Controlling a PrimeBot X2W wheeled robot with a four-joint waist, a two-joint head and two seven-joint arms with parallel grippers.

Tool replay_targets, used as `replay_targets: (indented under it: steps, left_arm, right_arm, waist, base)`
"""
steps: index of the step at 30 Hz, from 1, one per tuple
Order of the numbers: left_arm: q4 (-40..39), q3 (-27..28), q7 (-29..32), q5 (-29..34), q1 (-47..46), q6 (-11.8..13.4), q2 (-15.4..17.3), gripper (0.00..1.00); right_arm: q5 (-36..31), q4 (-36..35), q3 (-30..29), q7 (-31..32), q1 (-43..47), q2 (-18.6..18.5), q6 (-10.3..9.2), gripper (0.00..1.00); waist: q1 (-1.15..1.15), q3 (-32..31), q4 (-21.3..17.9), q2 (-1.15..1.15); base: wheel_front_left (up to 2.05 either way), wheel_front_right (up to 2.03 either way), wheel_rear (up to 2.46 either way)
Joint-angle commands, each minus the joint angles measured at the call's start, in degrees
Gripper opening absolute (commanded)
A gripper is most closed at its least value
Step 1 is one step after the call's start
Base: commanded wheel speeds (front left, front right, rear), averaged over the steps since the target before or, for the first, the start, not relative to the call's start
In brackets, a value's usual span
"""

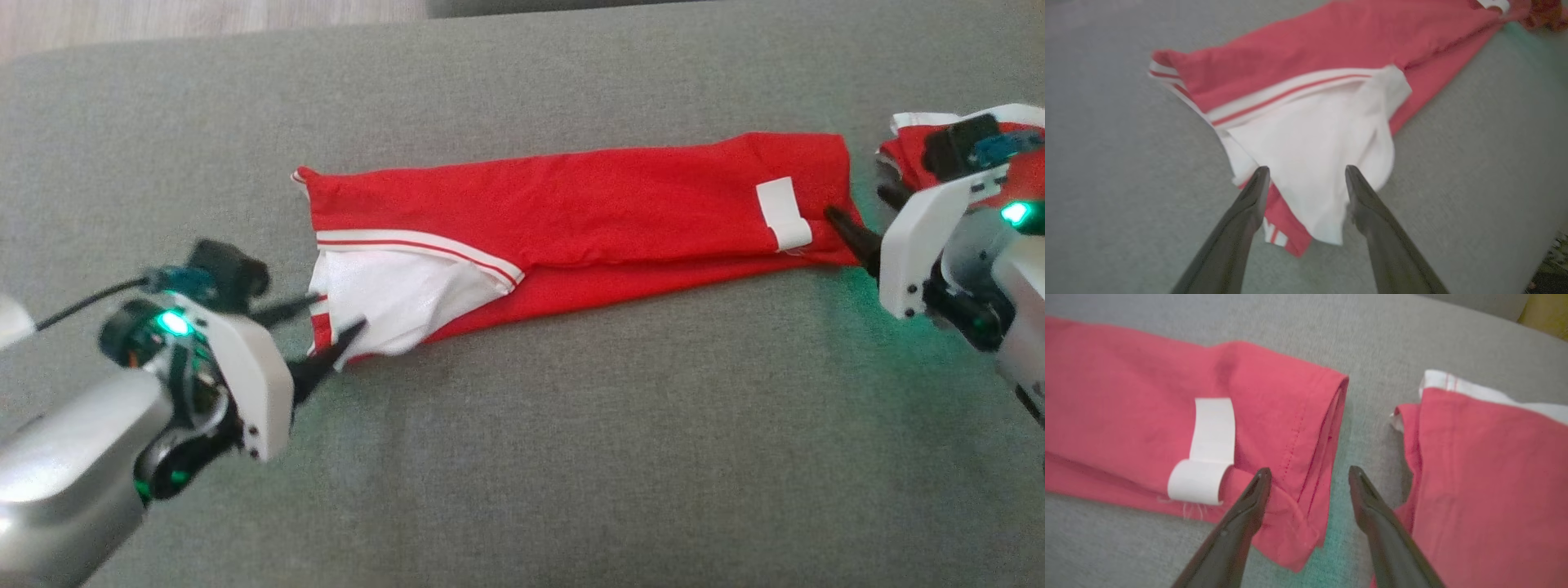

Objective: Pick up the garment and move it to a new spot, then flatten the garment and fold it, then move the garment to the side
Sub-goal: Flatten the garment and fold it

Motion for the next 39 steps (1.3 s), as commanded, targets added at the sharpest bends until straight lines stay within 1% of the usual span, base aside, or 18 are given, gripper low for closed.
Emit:
replay_targets:
  steps: [1, 4, 6, 8, 10, 12, 15, 17, 20, 22, 25, 26, 29, 31, 34, 39]
  left_arm:
    - [0.0, 4.3, -2.7, 1.9, -3.1, 1.6, 2.1, 1.0]
    - [2.2, 6.8, -10.2, 5.9, -4.7, 5.6, 0.6, 1.0]
    - [3.4, 8.9, -16.2, 7.4, -4.9, 8.5, -1.1, 1.0]
    - [4.3, 10.3, -21.6, 8.8, -4.5, 10.7, -2.3, 1.0]
    - [5.2, 12.3, -27.2, 9.2, -3.5, 12.7, -3.7, 1.0]
    - [5.7, 14.7, -31.8, 8.9, -1.9, 14.7, -4.9, 1.0]
    - [5.2, 19.6, -33.9, 9.1, 1.3, 17.1, -6.9, 1.0]
    - [2.5, 25.1, -34.1, 11.7, 4.2, 18.5, -8.8, 1.0]
    - [-1.1, 32.5, -34.1, 17.2, 11.1, 19.3, -12.0, 1.0]
    - [-2.7, 36.8, -34.1, 21.0, 15.6, 19.4, -14.2, 1.0]
    - [-4.1, 41.4, -34.1, 25.9, 21.8, 18.4, -17.8, 1.0]
    - [-4.1, 41.4, -34.1, 25.9, 21.8, 18.4, -17.8, 1.0]
    - [-4.5, 45.6, -34.1, 29.5, 27.0, 16.9, -21.9, 1.0]
    - [-4.4, 47.6, -34.1, 32.3, 29.7, 15.8, -24.4, 1.0]
    - [-4.1, 50.5, -34.1, 35.4, 32.7, 13.8, -28.2, 1.0]
    - [-2.9, 54.1, -34.1, 40.1, 33.5, 9.6, -32.6, 1.0]
  right_arm:
    - [0.4, -0.2, -1.2, -2.5, -1.4, -0.2, -0.05, 1.0]
    - [2.0, 0.7, -4.4, -7.9, -2.6, 1.9, -0.05, 1.0]
    - [2.0, 0.8, -6.0, -12.7, -3.4, 3.2, -0.05, 1.0]
    - [2.0, 0.8, -7.6, -18.0, -3.8, 4.6, -0.05, 1.0]
    - [1.1, 0.7, -8.5, -23.1, -3.6, 6.0, -0.05, 1.0]
    - [0.4, 0.9, -10.1, -26.4, -3.0, 7.5, -0.05, 1.0]
    - [-1.7, 0.4, -14.6, -27.9, -1.3, 9.8, -0.05, 1.0]
    - [-5.4, -2.1, -21.6, -28.0, 0.7, 10.9, -0.05, 1.0]
    - [-13.4, -7.9, -33.0, -28.0, 8.3, 14.5, -0.05, 1.0]
    - [-18.9, -11.9, -39.6, -28.0, 14.5, 17.7, -0.05, 1.0]
    - [-26.7, -17.8, -47.6, -28.0, 23.0, 22.8, -0.05, 1.0]
    - [-26.7, -17.8, -47.6, -28.0, 23.0, 22.8, -0.05, 1.0]
    - [-32.4, -21.9, -52.2, -28.0, 29.5, 26.6, -0.05, 1.0]
    - [-35.0, -23.4, -53.4, -28.0, 32.5, 27.9, -0.05, 1.0]
    - [-37.4, -24.4, -53.4, -28.0, 35.0, 28.9, -0.05, 1.0]
    - [-41.3, -24.9, -53.6, -28.0, 35.6, 29.2, -0.05, 1.0]
  waist:
    - [0.0, -0.6, -0.2, 0.0]
    - [0.0, -1.9, -0.4, 0.0]
    - [0.0, -2.9, -0.6, 0.0]
    - [0.0, -4.1, -0.7, 0.0]
    - [0.0, -5.3, -0.9, 0.0]
    - [0.0, -6.6, -1.1, 0.0]
    - [0.0, -8.2, -1.4, 0.0]
    - [0.0, -9.0, -1.5, 0.0]
    - [0.0, -9.8, -1.7, 0.0]
    - [0.0, -10.3, -1.8, 0.0]
    - [0.0, -10.6, -2.0, 0.0]
    - [0.0, -10.6, -2.0, 0.0]
    - [0.0, -10.6, -2.3, 0.0]
    - [0.0, -10.5, -2.3, 0.0]
    - [0.0, -9.9, -2.4, 0.0]
    - [0.0, -8.4, -1.7, 0.0]
  base:
    - [0.0, 0.0, 0.0]
    - [0.0, 0.0, 0.0]
    - [0.0, 0.0, 0.0]
    - [0.0, 0.0, 0.0]
    - [0.0, 0.0, 0.0]
    - [0.0, 0.0, 0.0]
    - [0.0, 0.0, 0.0]
    - [0.0, 0.0, 0.0]
    - [0.0, 0.0, 0.0]
    - [0.0, 0.0, 0.0]
    - [0.0, 0.0, 0.0]
    - [0.0, 0.0, 0.0]
    - [0.0, 0.0, 0.0]
    - [0.0, 0.0, 0.0]
    - [0.0, 0.0, 0.0]
    - [0.0, 0.0, 0.0]
